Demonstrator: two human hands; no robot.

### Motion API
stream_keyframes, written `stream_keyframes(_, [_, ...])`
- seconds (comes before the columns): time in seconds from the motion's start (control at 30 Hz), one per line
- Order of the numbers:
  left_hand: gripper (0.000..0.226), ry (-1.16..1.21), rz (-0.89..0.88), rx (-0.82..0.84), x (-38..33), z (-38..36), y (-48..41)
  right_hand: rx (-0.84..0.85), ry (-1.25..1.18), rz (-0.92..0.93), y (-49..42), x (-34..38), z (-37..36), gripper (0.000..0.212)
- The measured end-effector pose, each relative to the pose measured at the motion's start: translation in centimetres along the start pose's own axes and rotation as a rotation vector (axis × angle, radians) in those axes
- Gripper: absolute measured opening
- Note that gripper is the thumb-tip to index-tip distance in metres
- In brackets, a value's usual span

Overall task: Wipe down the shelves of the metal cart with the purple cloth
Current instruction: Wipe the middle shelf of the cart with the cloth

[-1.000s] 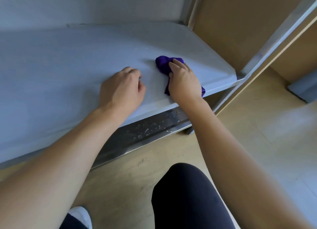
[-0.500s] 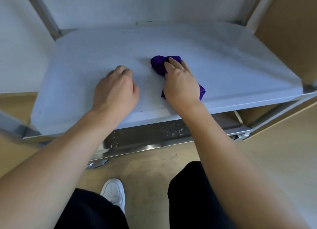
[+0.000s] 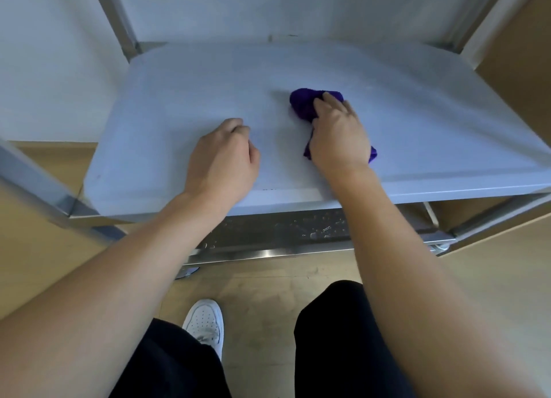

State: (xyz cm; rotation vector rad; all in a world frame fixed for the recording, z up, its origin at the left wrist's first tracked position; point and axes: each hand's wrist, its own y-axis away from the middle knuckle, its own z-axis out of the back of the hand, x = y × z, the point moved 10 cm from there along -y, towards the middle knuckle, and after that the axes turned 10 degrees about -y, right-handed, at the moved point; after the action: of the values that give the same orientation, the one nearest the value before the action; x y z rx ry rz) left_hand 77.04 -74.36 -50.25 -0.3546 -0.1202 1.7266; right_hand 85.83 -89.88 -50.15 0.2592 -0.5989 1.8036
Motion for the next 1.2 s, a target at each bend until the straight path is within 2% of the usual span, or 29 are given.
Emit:
stream_keyframes(0.1, [0.024,-0.086,-0.021,0.018,-0.9,0.2,-0.3,0.049,-0.004,0.132,0.9,3.5,-2.0,0.042])
stream_keyframes(0.17, [0.011,-0.155,-0.020,0.029,-1.4,0.4,-0.5,0.058,-0.031,0.193,1.1,4.5,-2.4,0.034])
stream_keyframes(0.27, [0.017,-0.179,0.001,0.004,-1.7,0.6,-1.2,0.071,-0.087,0.178,0.6,3.8,-1.8,0.033])
stream_keyframes(0.5, [0.012,-0.041,-0.081,-0.034,-4.3,0.0,-3.2,0.106,-0.071,0.184,-0.2,3.2,-1.1,0.033])
stream_keyframes(0.9, [0.019,-0.013,-0.231,-0.080,-7.5,-2.1,-5.2,0.075,-0.021,0.138,-3.9,-1.5,-0.2,0.039])
stream_keyframes(1.0, [0.020,0.018,-0.237,-0.100,-7.4,-2.5,-5.3,0.080,-0.013,0.084,-6.9,-4.2,0.4,0.041])
stream_keyframes(1.13, [0.027,0.046,-0.233,-0.107,-7.4,-3.2,-5.5,-0.018,0.030,-0.162,-10.1,-10.2,2.7,0.038])
stream_keyframes(1.2, [0.022,0.037,-0.226,-0.092,-7.6,-3.3,-5.6,-0.040,0.052,-0.194,-10.4,-10.4,2.5,0.035])
